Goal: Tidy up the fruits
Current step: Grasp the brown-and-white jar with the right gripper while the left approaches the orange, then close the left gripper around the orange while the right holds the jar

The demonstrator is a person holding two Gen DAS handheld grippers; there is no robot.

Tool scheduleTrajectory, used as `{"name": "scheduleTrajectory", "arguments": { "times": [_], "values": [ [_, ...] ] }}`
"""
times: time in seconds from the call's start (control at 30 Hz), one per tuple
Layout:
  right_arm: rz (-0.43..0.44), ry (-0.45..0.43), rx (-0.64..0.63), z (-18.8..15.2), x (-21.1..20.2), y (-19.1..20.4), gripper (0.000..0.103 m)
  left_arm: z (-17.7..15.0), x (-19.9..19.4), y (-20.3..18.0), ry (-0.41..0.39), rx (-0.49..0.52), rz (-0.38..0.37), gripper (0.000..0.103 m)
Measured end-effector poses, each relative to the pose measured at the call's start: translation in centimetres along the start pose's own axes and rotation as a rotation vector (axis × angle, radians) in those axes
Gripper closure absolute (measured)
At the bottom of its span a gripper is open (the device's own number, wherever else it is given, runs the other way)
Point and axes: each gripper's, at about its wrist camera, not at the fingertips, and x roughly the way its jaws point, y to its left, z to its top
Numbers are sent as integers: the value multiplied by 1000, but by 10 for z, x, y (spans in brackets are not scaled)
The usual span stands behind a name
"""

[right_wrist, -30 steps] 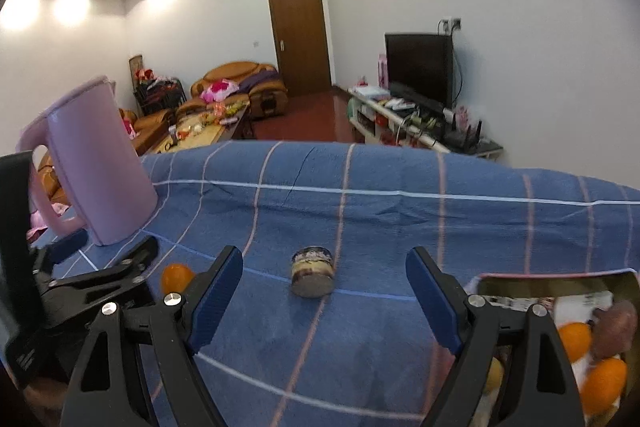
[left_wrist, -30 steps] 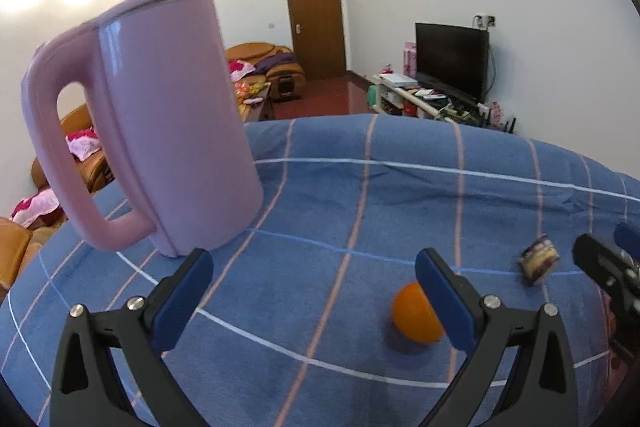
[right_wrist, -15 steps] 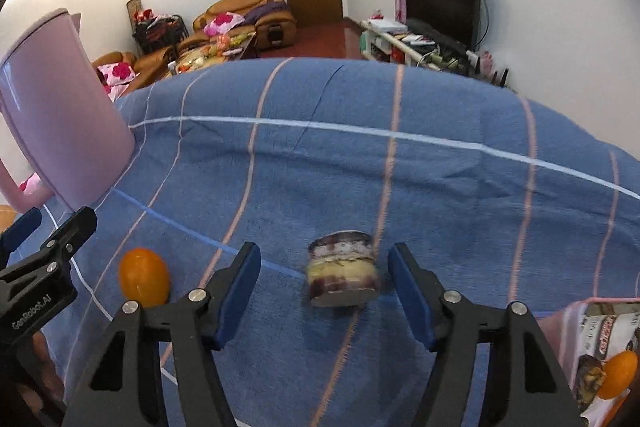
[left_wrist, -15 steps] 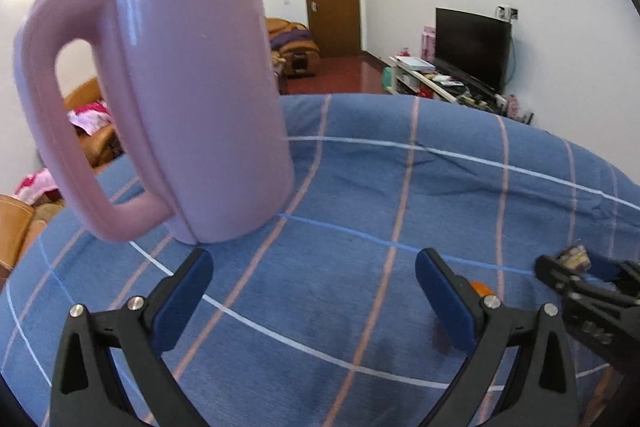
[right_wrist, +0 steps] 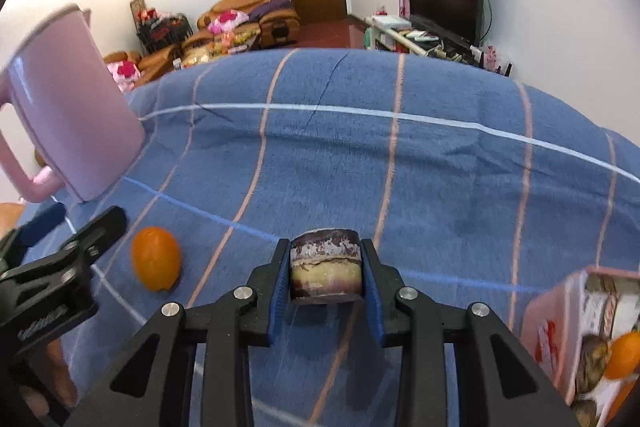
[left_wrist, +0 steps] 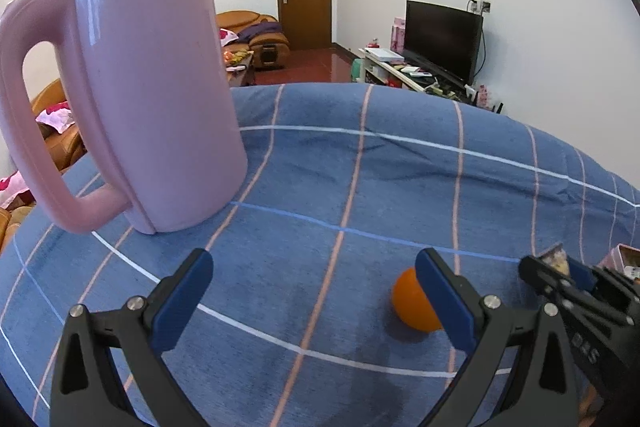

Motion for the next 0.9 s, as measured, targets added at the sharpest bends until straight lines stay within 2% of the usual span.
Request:
{"name": "scheduleTrajectory", "arguments": {
  "times": [0.2, 0.3, 0.47, 0.57, 0.63, 0.7, 0.8, 0.9],
  "values": [
    [-27, -116, 59, -21, -36, 1, 68, -5, -1, -17, -12, 61, -12, 0],
    [-62, -168, 67, -26, -50, 1, 68, -7, -1, -29, -4, 94, -50, 0],
    [-63, -169, 84, -28, -53, -1, 68, -7, 2, -39, 7, 135, -83, 2],
    [-58, -161, 78, -28, -51, 1, 68, -7, 8, -39, 46, 109, -136, 18],
    [-54, -158, 72, -28, -50, 2, 68, -7, 14, -42, 76, 117, -146, 33],
    [-51, -154, 69, -29, -50, 3, 68, -8, 15, -45, 90, 129, -162, 40],
    [-47, -150, 69, -28, -47, 4, 68, -10, 15, -51, 102, 156, -188, 42],
    [-47, -143, 67, -28, -45, 3, 68, -12, 19, -60, 136, 188, -200, 55]
  ]
}}
